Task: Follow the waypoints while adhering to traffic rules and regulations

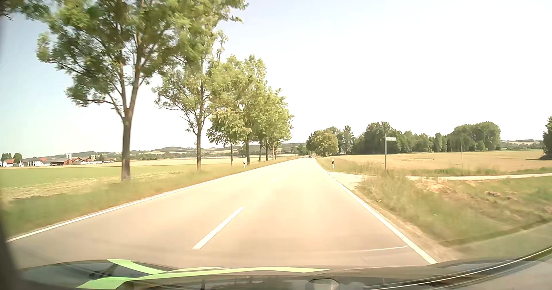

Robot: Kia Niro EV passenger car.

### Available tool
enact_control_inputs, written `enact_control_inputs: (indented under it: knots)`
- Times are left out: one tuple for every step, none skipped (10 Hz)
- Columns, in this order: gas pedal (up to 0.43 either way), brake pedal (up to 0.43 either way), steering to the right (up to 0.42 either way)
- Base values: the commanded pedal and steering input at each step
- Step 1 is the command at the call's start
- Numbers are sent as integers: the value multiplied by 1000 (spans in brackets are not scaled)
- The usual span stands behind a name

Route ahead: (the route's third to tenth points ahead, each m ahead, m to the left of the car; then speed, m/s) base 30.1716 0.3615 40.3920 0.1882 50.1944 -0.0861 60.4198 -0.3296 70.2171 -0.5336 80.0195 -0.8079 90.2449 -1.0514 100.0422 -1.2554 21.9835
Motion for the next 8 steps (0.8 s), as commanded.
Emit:
enact_control_inputs:
  knots:
    - [87, 0, 6]
    - [87, 0, 6]
    - [87, 0, 6]
    - [87, 0, 5]
    - [87, 0, 5]
    - [87, 0, 4]
    - [87, 0, 4]
    - [87, 0, 4]
